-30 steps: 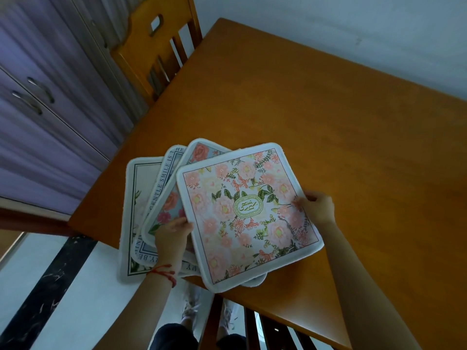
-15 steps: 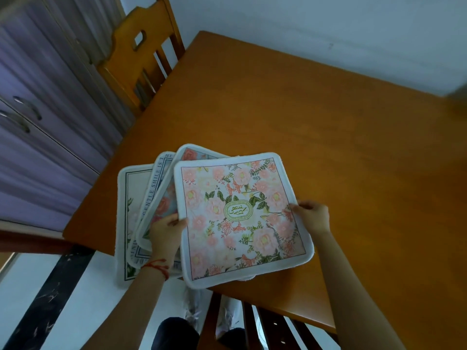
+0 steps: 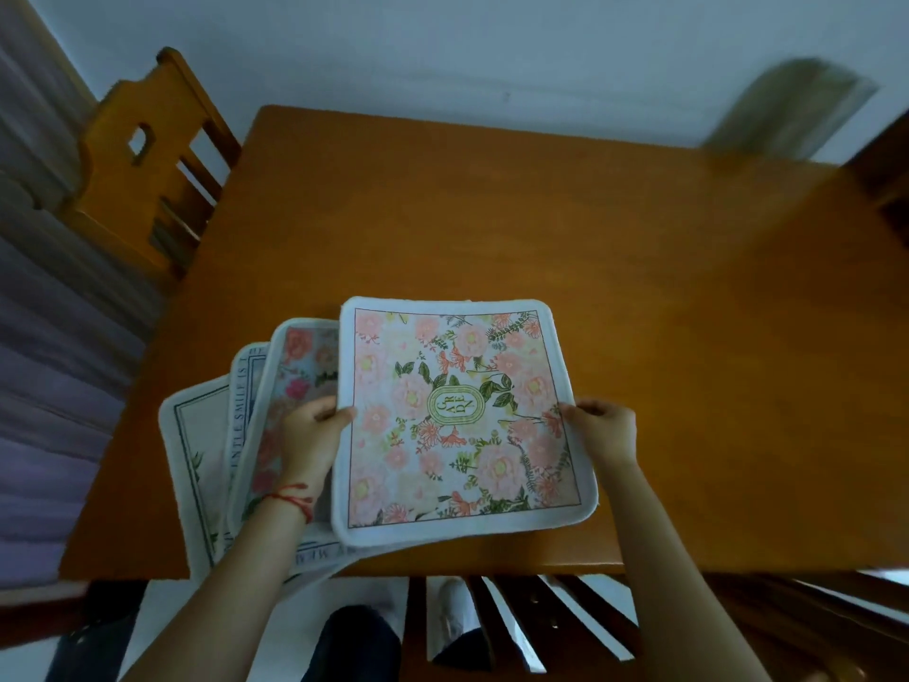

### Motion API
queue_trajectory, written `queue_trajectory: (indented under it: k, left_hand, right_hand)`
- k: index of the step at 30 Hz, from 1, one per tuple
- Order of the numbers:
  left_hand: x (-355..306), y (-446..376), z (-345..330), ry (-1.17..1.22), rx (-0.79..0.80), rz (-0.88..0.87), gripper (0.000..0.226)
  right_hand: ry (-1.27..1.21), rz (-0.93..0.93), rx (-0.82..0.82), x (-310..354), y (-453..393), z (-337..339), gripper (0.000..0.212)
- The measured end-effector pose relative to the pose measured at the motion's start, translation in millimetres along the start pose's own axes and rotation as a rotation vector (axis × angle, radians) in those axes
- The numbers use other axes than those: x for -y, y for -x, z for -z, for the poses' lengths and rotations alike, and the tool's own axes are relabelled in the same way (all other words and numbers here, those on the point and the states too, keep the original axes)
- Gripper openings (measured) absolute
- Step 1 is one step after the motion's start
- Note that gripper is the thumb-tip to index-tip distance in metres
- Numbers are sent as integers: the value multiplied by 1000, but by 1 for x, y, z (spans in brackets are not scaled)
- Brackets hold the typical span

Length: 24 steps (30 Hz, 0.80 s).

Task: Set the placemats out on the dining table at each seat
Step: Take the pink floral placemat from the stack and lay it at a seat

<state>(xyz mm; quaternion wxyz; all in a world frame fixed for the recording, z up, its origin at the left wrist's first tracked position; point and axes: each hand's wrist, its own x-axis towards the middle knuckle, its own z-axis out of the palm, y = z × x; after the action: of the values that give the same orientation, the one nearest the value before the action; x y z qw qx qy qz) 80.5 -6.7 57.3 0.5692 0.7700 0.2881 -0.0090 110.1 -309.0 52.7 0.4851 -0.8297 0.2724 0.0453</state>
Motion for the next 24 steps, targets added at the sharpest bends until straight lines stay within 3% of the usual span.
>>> queue_trajectory:
  k: [10,13,16,24]
  left_hand:
    - [-40,-14,-23,-66,256,-163,27]
    - [-54,-8,-36,-89,336,-213,29]
    - [-64,-3,-50,-123,425,-258,28]
    - [-89,35,-85,-152,630,-337,28]
  right_hand:
    - [-162,-149,-308,-16,69,36,10]
    - [-184,-193,-405,-24,92,49,3]
    - [-225,-221,-495,-30,115,62,11]
    - [-355,-276,-696,-42,176,98,6]
